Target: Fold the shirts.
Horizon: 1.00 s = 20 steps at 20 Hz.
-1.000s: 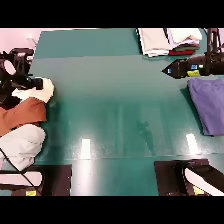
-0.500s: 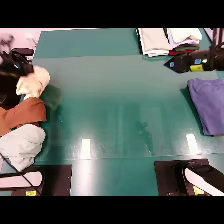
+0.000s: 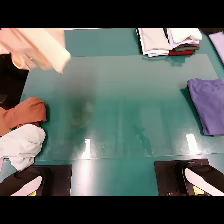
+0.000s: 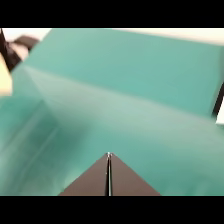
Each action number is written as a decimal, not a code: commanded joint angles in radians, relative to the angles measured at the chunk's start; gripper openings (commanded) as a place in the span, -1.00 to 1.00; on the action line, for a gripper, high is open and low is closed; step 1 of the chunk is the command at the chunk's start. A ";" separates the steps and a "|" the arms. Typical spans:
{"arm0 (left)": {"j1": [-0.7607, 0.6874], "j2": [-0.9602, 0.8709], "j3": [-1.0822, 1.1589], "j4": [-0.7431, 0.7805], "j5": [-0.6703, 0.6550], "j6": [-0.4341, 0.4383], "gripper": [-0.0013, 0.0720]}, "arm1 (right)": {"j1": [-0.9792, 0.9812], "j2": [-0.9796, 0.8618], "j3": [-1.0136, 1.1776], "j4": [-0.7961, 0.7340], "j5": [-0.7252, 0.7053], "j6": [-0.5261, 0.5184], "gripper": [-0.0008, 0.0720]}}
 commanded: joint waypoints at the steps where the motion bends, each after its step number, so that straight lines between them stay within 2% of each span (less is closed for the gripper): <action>1: -0.233 -0.024 0.010 0.000 -0.124 0.002 -0.91 | -0.029 -0.001 0.087 0.000 0.013 0.001 -0.92; 5: -0.436 -0.186 0.010 -0.008 -0.182 0.003 -0.90 | -0.035 0.023 0.074 0.000 0.023 0.001 -0.92; 6: -0.465 -0.230 0.010 -0.039 -0.171 0.008 -0.80 | -0.035 0.032 0.057 0.000 0.023 0.001 -0.92; 7: -0.479 -0.269 0.010 -0.088 -0.150 0.023 -0.02 | -0.035 0.040 0.039 0.000 0.024 0.001 -0.92; 8: -0.480 -0.306 0.010 -0.142 -0.124 0.023 0.57 | -0.036 0.049 0.021 -0.001 0.024 0.001 -0.92; 12: -0.421 -0.352 0.010 -0.076 -0.115 0.016 0.54 | -0.036 0.076 -0.063 -0.005 0.048 0.001 -0.92; 16: -0.187 -0.351 -0.017 -0.080 -0.183 -0.041 0.53 | -0.128 0.077 -0.271 -0.008 0.232 0.001 -0.92; 18: -0.078 -0.351 -0.077 -0.110 -0.179 -0.043 0.54 | -0.213 0.077 -0.433 -0.010 0.259 0.001 -0.92; 19: -0.034 -0.351 -0.114 -0.138 -0.176 -0.043 0.53 | -0.265 0.077 -0.524 -0.010 0.263 0.000 -0.85; 20: 0.006 -0.351 -0.155 -0.171 -0.171 -0.042 0.54 | -0.313 0.076 -0.612 -0.010 0.264 0.000 -0.33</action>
